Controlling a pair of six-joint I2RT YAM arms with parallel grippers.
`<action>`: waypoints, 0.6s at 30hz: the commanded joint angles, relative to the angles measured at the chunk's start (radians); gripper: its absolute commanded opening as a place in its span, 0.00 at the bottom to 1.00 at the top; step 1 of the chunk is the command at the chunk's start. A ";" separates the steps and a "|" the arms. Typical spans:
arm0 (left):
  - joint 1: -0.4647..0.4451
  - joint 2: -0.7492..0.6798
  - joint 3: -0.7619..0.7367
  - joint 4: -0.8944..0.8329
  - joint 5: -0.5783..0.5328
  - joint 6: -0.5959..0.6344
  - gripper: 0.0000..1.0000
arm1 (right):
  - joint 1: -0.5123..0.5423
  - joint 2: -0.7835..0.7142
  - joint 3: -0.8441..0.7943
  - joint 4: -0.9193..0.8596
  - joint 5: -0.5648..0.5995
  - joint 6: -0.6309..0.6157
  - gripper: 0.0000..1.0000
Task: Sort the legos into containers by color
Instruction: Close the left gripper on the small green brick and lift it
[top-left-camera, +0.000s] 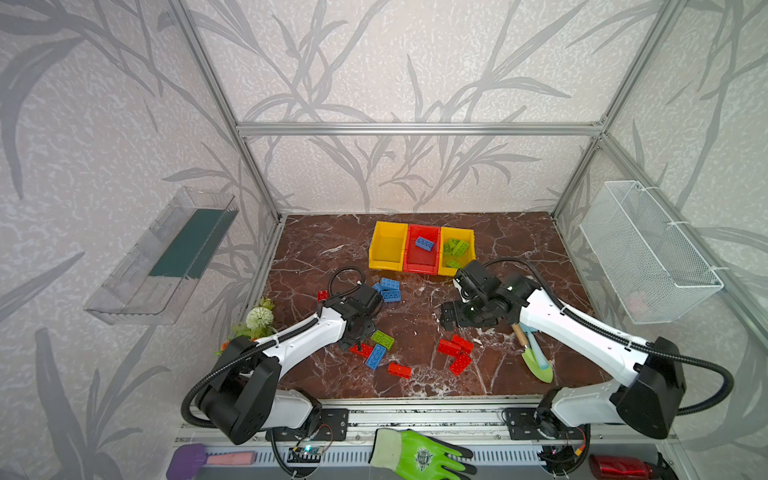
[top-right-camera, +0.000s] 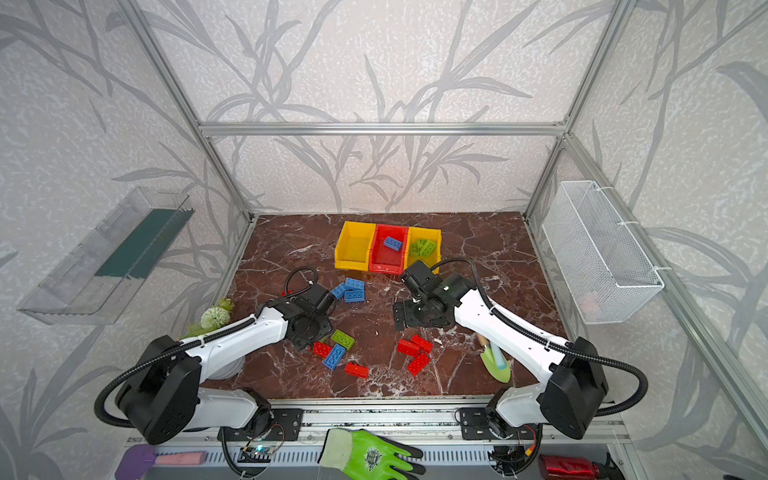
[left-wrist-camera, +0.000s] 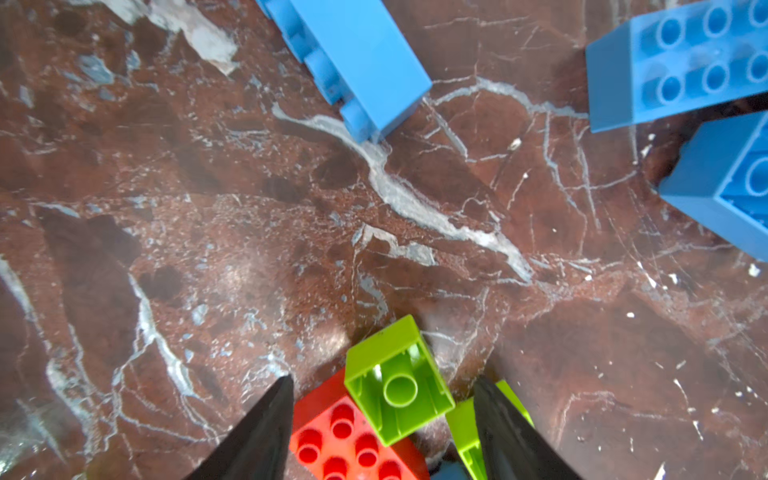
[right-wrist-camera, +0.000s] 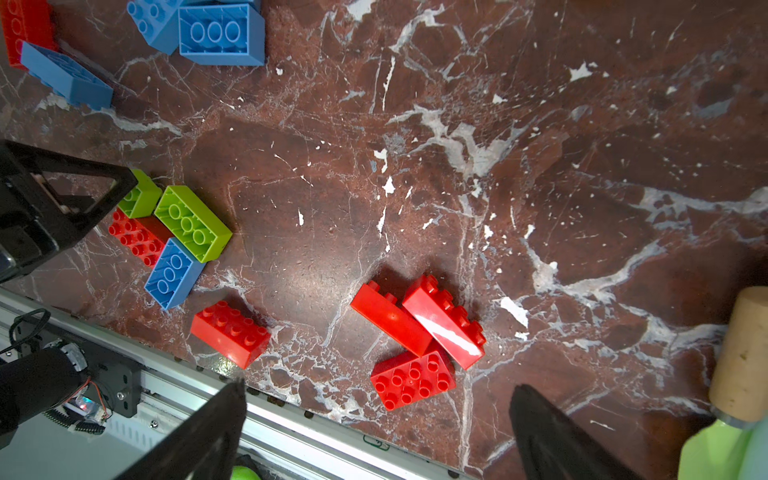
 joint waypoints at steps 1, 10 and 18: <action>0.016 0.033 0.021 0.030 0.013 -0.032 0.66 | 0.000 -0.037 -0.020 -0.016 0.026 0.001 0.99; 0.036 0.106 0.057 0.031 0.062 -0.013 0.53 | -0.015 -0.074 -0.046 -0.024 0.034 0.006 0.99; 0.038 0.145 0.074 0.041 0.081 -0.002 0.38 | -0.025 -0.093 -0.062 -0.028 0.037 0.011 0.99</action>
